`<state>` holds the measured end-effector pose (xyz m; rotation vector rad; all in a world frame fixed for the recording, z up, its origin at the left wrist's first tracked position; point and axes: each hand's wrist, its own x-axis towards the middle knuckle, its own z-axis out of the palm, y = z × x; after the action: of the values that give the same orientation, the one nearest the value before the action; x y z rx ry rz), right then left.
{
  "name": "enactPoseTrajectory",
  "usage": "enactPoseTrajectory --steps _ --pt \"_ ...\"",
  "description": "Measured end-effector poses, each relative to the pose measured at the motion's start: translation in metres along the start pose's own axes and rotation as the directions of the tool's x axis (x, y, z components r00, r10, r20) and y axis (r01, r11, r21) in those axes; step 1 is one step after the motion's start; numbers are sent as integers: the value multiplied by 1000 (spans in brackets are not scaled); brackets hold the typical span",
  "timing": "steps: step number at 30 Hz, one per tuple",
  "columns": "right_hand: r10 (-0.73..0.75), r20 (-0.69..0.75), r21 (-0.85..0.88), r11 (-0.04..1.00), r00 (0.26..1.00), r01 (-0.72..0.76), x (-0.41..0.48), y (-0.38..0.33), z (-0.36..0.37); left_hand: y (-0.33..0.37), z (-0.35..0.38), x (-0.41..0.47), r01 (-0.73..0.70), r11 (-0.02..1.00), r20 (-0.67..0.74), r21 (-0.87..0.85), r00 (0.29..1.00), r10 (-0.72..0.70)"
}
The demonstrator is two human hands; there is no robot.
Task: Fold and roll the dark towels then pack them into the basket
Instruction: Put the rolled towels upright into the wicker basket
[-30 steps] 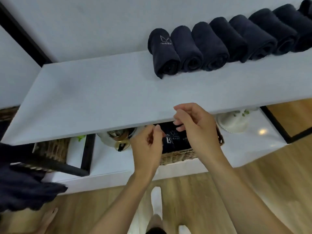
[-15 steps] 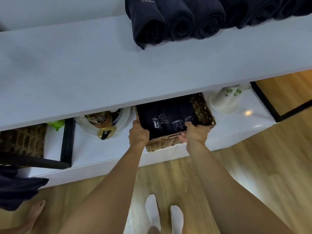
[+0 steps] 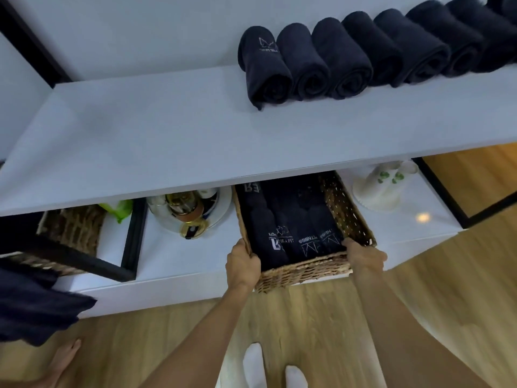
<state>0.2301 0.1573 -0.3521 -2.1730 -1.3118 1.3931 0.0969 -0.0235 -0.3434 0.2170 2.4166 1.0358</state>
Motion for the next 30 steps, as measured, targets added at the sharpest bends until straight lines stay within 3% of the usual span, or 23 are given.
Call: enactPoseTrajectory --steps 3,5,7,9,18,24,30 --pt "-207 8 -271 941 978 202 1 5 -28 -3 -2 -22 13 1000 -21 -13 1000 -14" --pt "-335 134 -433 826 932 360 5 5 -43 -9 -9 -37 2 1000 -30 -15 1000 -3" --pt "-368 292 -519 714 883 470 9 2 -52 -18 -19 -51 -17 1000 -14 -6 1000 17" --pt "-368 398 -507 675 840 536 8 0 -55 -28 -28 -65 -31 1000 13 7 999 31" --pt "-382 431 -518 637 818 571 -30 11 -85 -33 -81 -125 -33 996 123 80 992 23" --pt "-352 482 -509 633 802 583 -106 21 -136 -29 -145 -180 -139 967 241 215 967 85" --pt "-427 492 -463 610 759 643 -197 34 -187 -30 -207 -266 -179 968 290 175 949 124"
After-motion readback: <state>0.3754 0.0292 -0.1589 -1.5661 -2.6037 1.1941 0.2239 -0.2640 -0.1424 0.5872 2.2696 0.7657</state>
